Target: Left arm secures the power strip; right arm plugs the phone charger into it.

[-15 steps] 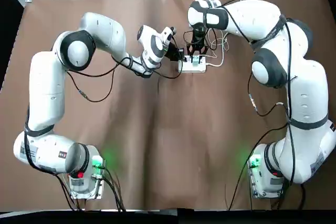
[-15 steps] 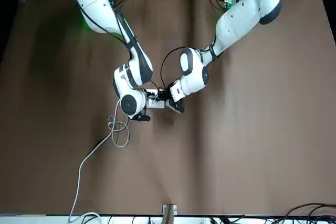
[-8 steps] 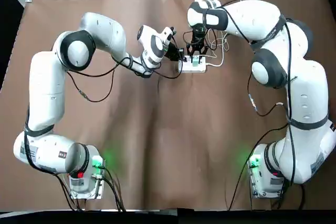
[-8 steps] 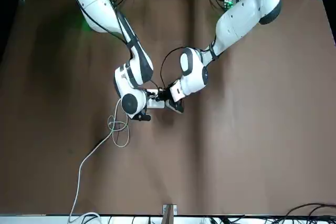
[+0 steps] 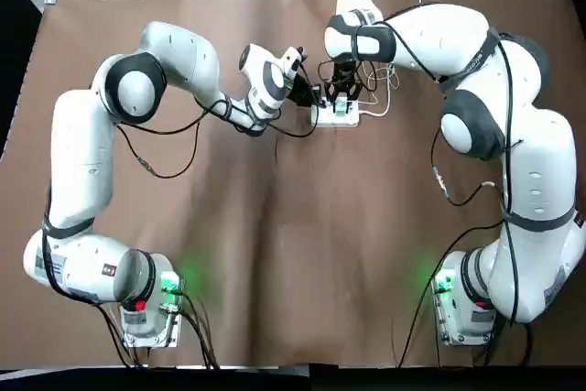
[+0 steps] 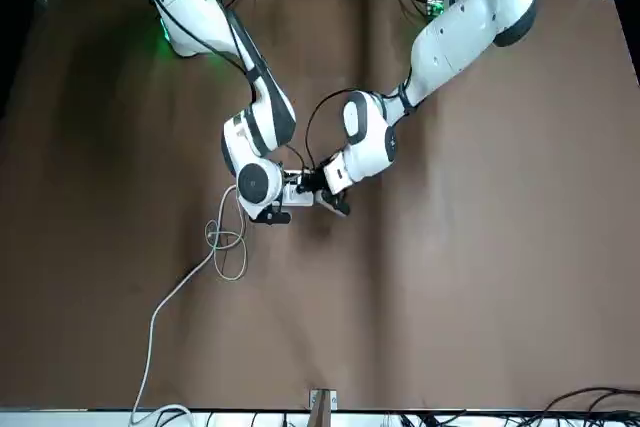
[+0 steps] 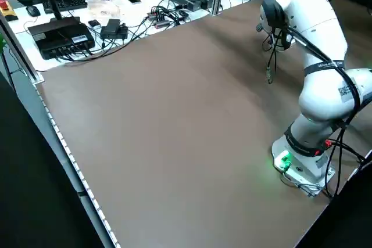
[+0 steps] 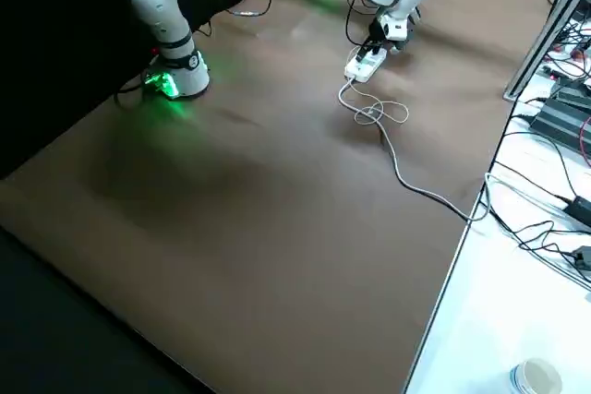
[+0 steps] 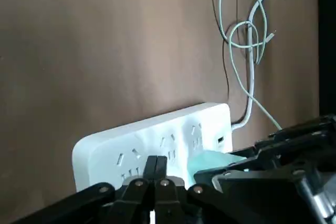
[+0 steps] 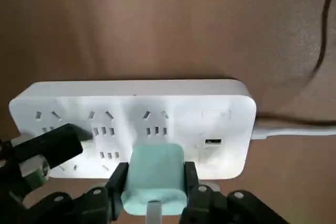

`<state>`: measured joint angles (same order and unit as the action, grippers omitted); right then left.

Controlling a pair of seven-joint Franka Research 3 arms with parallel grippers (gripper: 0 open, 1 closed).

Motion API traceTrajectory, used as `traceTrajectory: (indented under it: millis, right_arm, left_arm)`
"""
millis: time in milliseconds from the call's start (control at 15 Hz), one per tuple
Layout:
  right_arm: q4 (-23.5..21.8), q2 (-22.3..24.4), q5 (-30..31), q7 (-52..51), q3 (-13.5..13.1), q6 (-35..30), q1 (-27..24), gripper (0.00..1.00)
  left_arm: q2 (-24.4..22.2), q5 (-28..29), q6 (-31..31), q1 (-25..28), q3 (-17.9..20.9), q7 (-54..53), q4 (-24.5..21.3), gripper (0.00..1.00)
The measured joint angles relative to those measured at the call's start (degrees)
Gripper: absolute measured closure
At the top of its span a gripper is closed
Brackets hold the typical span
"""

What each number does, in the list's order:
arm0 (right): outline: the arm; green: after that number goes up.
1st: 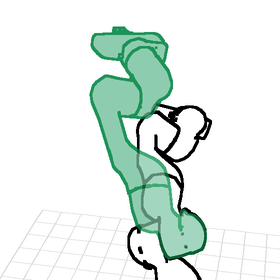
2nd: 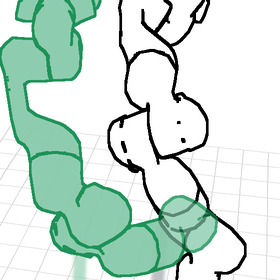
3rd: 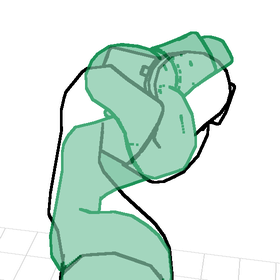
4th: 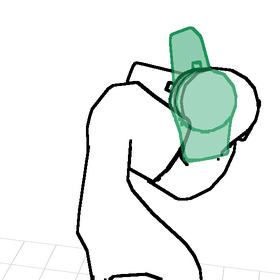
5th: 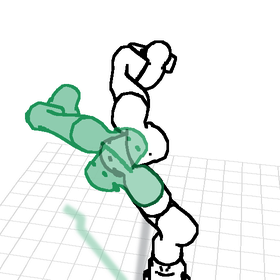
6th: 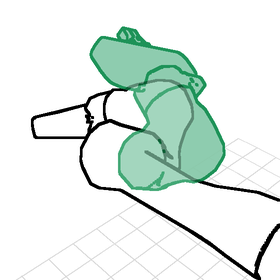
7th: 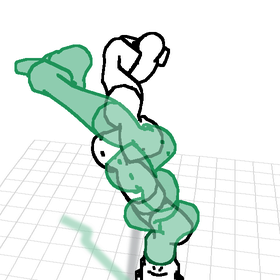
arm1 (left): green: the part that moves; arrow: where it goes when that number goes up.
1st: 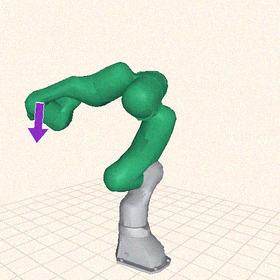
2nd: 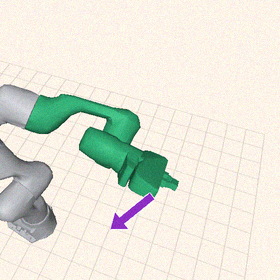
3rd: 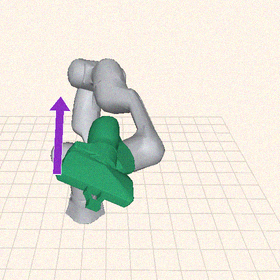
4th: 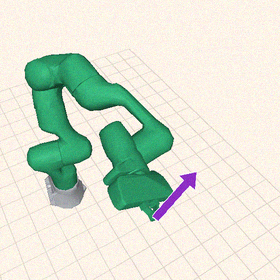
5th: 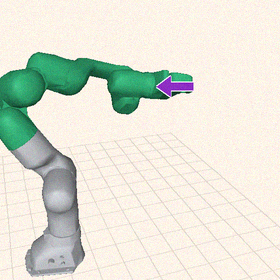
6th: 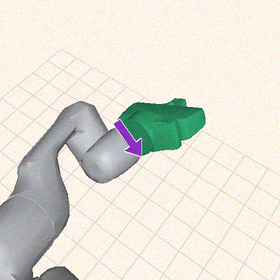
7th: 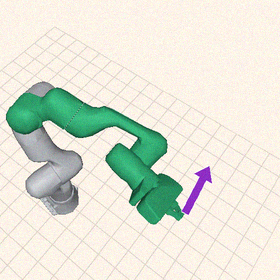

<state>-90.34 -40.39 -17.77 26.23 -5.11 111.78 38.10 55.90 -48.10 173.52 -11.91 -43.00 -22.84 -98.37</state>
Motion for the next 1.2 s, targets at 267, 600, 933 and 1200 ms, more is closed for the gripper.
traceTrajectory:
  millis: [267, 600, 933, 1200]
  right_arm:
    - [-1.17, 0.68, 0.01, 0.0, -0.09, 1.24, 0.23, 0.52]
    - [-1.98, -0.23, -0.27, 0.0, 0.19, 3.61, 0.51, 0.4]
    - [1.69, -0.44, -0.33, -0.1, -0.08, -2.55, -0.99, 0.0]
    - [9.63, -0.42, -0.36, -0.28, -0.15, -11.94, -4.74, 0.0]
  left_arm:
    - [0.0, 0.0, 0.0, 0.0, 0.0, 0.0, 0.0, 0.99]
    - [0.01, 0.0, 0.01, 0.0, -0.01, 0.0, 0.01, 0.99]
    - [0.01, -0.06, 0.03, 0.02, -0.03, 0.0, 0.01, 0.99]
    - [0.01, -0.07, 0.04, 0.02, -0.03, 0.0, 0.02, 0.99]
